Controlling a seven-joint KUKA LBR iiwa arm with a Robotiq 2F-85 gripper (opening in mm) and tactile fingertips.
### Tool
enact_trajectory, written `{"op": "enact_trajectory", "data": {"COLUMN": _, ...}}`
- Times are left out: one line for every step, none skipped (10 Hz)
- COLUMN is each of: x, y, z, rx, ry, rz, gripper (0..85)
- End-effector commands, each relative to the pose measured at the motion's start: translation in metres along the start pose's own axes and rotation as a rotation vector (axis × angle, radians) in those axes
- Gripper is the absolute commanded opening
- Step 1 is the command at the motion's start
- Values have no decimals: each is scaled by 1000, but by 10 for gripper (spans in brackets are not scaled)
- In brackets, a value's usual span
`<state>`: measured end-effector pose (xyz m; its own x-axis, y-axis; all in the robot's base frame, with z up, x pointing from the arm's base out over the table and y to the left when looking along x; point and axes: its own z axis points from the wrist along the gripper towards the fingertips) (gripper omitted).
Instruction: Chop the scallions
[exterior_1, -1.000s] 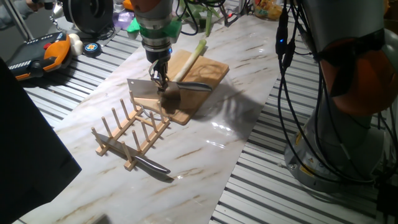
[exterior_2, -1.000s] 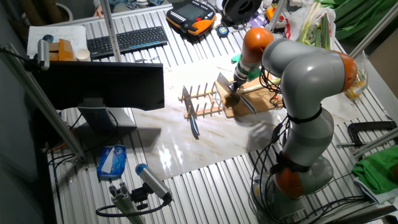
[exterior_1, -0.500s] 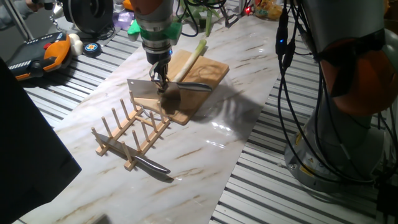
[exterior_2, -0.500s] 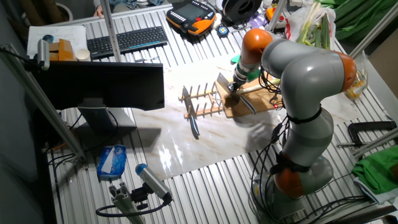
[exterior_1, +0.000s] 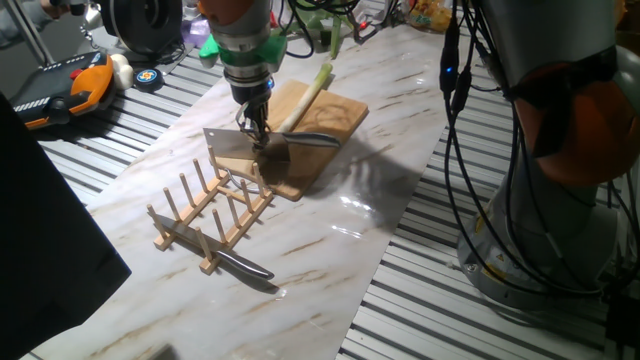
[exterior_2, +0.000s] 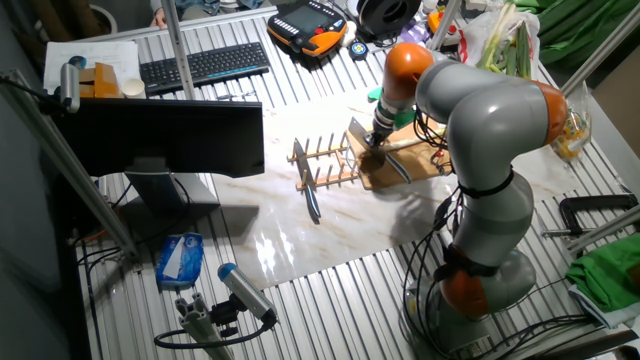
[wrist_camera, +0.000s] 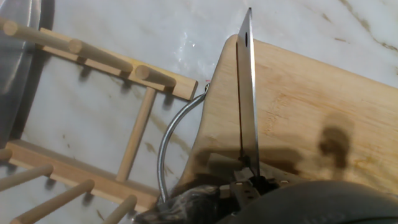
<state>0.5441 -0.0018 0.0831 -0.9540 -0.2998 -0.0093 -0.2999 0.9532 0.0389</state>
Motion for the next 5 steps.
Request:
{"op": "enact_trajectory", "data": {"x": -1, "y": 0, "z": -3, "rx": 4, "ry": -4, "rz": 0, "gripper": 7}}
{"op": "enact_trajectory", "data": {"x": -1, "y": 0, "z": -4, "rx": 4, "ry": -4, "rz": 0, "gripper": 7}}
{"op": "enact_trajectory", "data": {"x": -1, "y": 0, "z": -5, "rx": 4, "ry": -4, "rz": 0, "gripper": 7}}
{"op": "enact_trajectory", "data": {"x": -1, "y": 0, "z": -5, "rx": 5, "ry": -5, "rz": 0, "gripper": 7}}
{"op": "enact_trajectory", "data": {"x": -1, "y": 0, "z": -5, "rx": 5, "ry": -6, "rz": 2, "gripper": 7}}
